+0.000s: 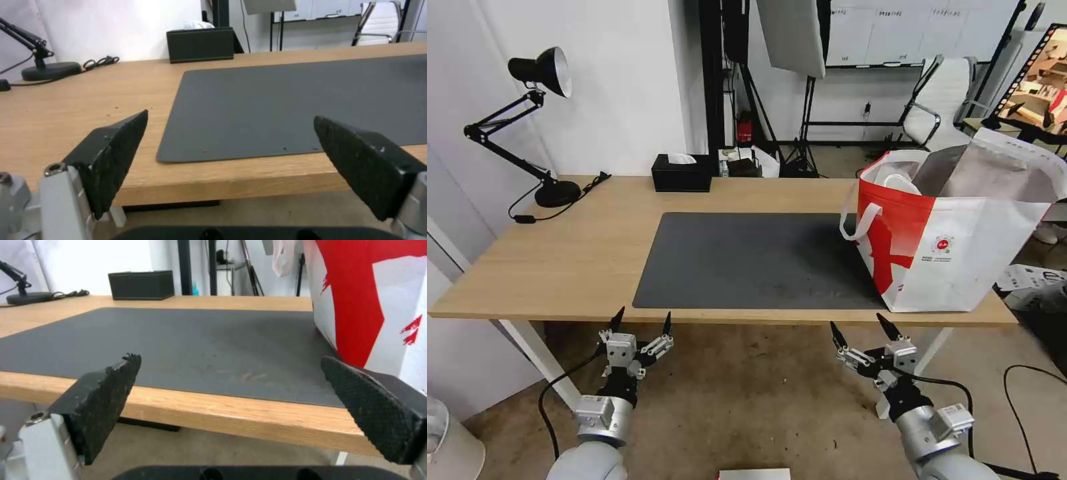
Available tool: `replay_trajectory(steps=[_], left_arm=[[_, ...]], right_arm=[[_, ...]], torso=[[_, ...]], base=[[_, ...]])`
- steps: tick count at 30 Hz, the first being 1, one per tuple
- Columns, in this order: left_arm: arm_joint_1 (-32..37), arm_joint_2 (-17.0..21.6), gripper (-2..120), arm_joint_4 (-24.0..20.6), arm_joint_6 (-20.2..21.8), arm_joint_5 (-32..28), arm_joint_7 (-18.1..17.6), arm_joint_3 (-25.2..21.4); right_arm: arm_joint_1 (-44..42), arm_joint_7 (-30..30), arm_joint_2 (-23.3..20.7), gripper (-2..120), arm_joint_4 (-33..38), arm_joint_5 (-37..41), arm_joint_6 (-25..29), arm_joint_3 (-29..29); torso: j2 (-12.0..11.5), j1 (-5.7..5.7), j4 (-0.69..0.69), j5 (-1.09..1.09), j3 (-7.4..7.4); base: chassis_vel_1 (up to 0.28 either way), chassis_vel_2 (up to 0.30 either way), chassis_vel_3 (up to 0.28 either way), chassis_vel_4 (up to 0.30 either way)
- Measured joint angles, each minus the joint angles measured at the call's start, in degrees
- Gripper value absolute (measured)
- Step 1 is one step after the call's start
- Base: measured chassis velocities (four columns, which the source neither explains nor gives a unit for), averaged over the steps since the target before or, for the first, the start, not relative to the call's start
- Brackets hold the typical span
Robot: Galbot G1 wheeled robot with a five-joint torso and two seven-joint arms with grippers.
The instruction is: Pick up the trash from the table and place it into the takeout bag.
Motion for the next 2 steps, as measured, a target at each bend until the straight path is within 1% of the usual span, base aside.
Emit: replay_trajectory(steps=[2], left_arm=[[0.0, 0.0, 100, -0.01, 0.01, 0.0, 0.01, -0.01]], right_arm=[[0.0, 0.0, 0.0, 100, 0.0, 0.0, 0.0, 0.0]], torso=[[0.0, 0.0, 0.0, 0.0, 0.0]], base=[[0.0, 0.0, 0.0, 0.0]])
